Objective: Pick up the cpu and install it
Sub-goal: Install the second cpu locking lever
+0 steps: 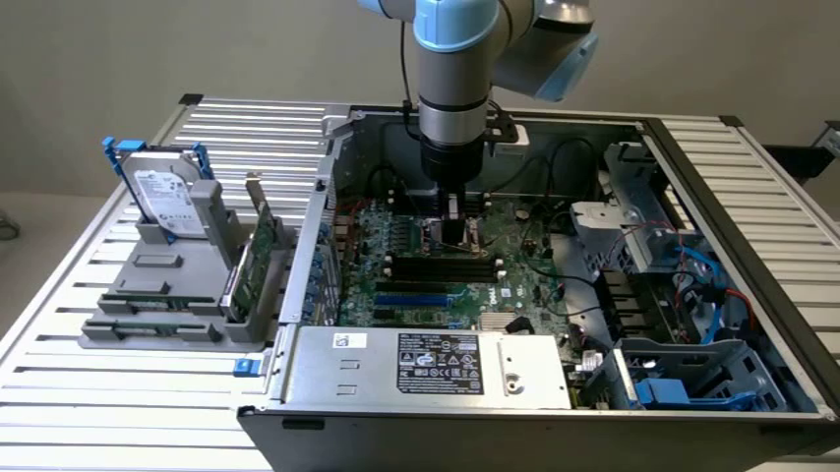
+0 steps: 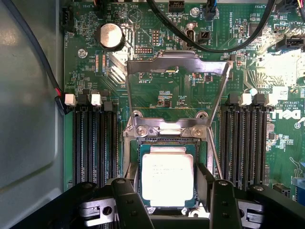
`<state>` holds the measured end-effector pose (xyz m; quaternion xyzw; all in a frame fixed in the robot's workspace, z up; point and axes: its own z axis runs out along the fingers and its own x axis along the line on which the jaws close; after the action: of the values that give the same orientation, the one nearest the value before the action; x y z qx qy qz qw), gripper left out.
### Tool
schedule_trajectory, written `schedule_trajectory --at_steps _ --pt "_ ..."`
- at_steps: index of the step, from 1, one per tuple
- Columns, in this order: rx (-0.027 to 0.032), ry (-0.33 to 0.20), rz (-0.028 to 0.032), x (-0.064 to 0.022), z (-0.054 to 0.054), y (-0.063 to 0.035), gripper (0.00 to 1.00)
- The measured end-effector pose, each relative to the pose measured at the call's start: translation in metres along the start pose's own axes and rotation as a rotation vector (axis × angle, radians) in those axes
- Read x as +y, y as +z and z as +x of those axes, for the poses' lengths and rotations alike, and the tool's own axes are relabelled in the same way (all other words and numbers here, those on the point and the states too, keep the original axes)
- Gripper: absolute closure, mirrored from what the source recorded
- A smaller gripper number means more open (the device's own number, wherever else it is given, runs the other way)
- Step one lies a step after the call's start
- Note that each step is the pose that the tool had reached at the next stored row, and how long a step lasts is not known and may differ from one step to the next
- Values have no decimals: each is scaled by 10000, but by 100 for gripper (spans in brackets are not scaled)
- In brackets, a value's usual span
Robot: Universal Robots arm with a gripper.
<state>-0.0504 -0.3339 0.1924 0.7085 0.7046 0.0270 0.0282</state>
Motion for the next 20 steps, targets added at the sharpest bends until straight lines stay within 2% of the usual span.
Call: schedule_trajectory --at_steps 16,20 --pt "0 0 -1 4 0 -35 44" --pt "-19 -2 0 4 0 -38 44"
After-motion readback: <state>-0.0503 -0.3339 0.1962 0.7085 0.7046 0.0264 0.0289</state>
